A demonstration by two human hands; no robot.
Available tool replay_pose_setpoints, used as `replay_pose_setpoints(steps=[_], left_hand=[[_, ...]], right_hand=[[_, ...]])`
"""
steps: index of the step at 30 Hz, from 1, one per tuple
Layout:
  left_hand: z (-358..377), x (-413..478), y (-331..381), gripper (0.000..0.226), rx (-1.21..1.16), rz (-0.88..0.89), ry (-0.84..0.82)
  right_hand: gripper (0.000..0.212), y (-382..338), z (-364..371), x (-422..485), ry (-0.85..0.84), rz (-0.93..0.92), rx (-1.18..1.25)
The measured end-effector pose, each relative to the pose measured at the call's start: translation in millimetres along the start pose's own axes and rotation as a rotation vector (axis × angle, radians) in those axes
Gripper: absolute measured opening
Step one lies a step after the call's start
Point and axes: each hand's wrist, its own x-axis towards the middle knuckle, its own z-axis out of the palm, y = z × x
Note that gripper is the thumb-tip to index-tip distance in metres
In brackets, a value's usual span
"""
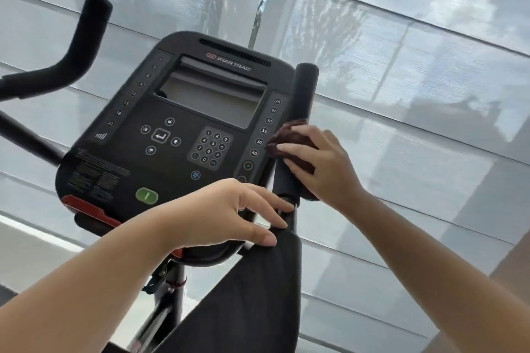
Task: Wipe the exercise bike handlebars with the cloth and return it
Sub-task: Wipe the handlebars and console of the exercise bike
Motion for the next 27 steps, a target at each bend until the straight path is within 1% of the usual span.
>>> replay_pose_setpoints(steps=[3,5,6,7,10,11,12,14,17,20,21,24,27], left_hand=[[0,0,-1,0.021,-0.034,0.009,-0.008],[0,1,-2,0.020,-0.054,0.017,-0.007],[0,1,-2,0.020,-0.057,0.020,-0.004],[0,1,-3,0.019,-0.059,0.020,-0.001],[0,1,-3,0.019,-0.050,0.012,0.007],[0,1,-3,0.019,-0.048,0.010,0.010],[0,1,-3,0.018,-0.053,0.010,0.011],[1,0,-4,0.017,-0.079,0.018,0.007],[2,1,-8,0.016,-0.103,0.038,0.001],[2,3,-9,0.017,-0.109,0.044,0.010],[2,3,-10,0.017,-0.105,0.045,0.011],[2,2,-9,0.017,-0.102,0.053,0.018],[2,1,-7,0.017,-0.103,0.046,0.018]], right_hand=[[0.021,-8,-9,-20,-0.128,0.060,0.256],[0.021,-8,-22,-16,-0.250,0.024,0.279],[0.022,-7,-29,-8,-0.260,-0.010,0.240],[0.022,-6,-35,2,-0.211,-0.043,0.179],[0.023,2,-42,42,0.126,-0.071,-0.125],[0.023,4,-40,53,0.205,-0.064,-0.222],[0.024,6,-35,60,0.232,-0.049,-0.291],[0.023,9,-22,64,0.192,-0.015,-0.321],[0.021,10,-7,48,0.147,-0.002,-0.241],[0.020,5,-4,23,-0.005,-0.044,-0.162],[0.020,2,-3,13,-0.063,-0.030,-0.103],[0.022,-9,-9,-7,-0.172,0.086,0.168],[0.023,-18,-22,-18,-0.243,0.179,0.354]])
